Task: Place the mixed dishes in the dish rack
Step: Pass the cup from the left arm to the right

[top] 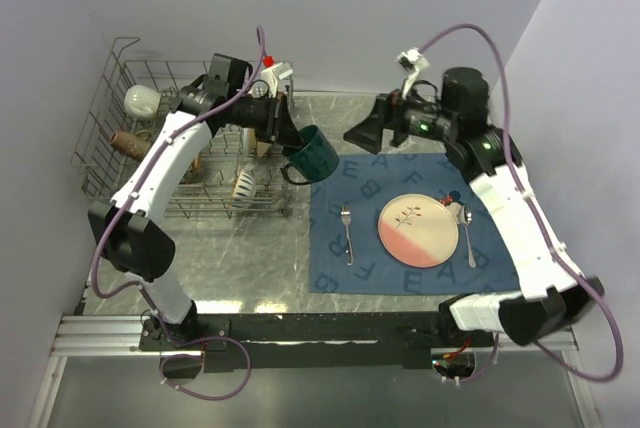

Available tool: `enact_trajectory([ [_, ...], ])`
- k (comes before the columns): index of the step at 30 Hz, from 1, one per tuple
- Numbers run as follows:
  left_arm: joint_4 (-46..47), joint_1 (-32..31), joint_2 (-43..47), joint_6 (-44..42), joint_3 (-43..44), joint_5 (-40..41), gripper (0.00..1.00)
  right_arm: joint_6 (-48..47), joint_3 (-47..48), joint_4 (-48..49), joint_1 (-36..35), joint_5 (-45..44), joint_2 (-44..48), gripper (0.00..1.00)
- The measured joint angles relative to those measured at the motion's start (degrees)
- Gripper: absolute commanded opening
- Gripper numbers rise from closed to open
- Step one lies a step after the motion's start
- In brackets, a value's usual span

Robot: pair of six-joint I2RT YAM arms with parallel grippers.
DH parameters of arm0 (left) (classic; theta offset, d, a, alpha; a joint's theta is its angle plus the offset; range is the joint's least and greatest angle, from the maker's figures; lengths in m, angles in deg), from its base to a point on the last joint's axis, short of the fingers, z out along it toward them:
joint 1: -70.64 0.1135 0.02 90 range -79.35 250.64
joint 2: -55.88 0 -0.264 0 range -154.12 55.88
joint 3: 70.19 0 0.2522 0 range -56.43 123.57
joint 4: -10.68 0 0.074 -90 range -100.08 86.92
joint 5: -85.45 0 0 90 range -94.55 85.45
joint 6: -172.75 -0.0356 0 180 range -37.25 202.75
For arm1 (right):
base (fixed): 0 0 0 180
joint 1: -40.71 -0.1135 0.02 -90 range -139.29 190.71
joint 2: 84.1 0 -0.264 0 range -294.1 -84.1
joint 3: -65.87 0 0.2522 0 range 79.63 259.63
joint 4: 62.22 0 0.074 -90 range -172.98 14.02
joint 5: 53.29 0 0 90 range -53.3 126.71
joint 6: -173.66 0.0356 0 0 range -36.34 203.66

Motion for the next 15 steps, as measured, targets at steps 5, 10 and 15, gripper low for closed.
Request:
enact_trajectory([
  [5,-0.4,-0.1,3.6,-0.8,-1.8,-0.1,0.01,-3.2,0.9,0.5,1.2,3.4,4.8,0.96],
  [10,-1.0,-1.9,4.2,-2.3,-5.0,-2.9,0.01,-10.3,11.4,-4.7,-2.3,10.8,1.0,0.89],
  [15,-1.7,-6.3,4.5,-3.7,-11.3,-4.2,0.01,-17.6,12.9,-14.2,-9.8,13.3,-0.3,0.76],
])
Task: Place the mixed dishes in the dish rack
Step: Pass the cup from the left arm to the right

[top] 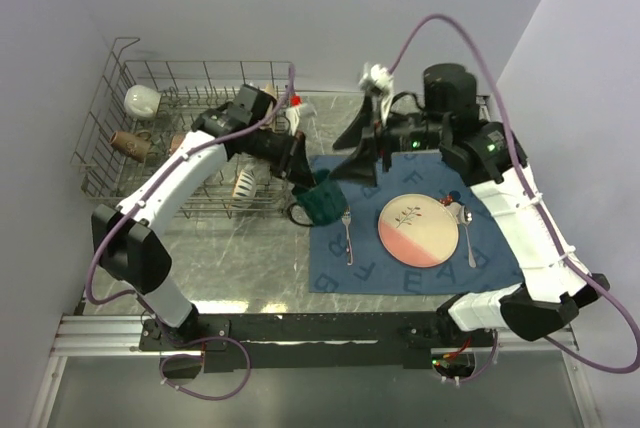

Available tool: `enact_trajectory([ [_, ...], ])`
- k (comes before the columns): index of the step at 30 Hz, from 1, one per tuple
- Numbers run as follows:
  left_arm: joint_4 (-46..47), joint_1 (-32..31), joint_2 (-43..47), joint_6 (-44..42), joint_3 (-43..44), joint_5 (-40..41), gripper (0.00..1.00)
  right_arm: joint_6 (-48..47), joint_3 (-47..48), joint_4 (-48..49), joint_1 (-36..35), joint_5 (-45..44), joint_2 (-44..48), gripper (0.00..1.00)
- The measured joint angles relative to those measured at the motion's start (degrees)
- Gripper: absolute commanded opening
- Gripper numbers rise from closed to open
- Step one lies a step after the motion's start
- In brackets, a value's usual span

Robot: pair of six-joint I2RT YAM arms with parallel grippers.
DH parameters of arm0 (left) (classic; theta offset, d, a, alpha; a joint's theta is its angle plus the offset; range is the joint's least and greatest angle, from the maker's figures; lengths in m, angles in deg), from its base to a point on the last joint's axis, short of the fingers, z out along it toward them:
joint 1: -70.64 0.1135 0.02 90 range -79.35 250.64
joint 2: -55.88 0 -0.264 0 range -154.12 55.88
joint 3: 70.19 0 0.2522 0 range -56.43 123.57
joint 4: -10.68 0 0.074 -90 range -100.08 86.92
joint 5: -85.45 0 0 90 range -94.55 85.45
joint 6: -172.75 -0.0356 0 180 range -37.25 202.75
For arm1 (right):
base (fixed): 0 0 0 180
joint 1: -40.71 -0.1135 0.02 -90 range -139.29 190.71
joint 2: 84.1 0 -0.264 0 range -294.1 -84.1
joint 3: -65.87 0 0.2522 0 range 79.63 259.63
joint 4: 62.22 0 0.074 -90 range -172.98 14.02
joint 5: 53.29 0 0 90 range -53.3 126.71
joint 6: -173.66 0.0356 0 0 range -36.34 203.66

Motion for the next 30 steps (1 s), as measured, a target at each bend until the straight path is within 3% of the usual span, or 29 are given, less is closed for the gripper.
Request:
enact_trajectory([
  [8,-1.2,-5.2,0.3,-1.1,-4.1,0.2,0.01,-4.2,-7.5,-7.2,-6.3,-1.0,0.3,0.68],
  [22,-2.4,-8.0,1.1,-2.8,-7.5,4.0,0.01,-5.4,-15.8,-8.2,-12.4,-1.8,-0.9,0.59],
  [30,-4.0,-8.2,0.2,-4.5,-6.6,3.6,0.01,-5.5,-17.1,-5.7,-12.5,-1.7,-4.1,0.27],
])
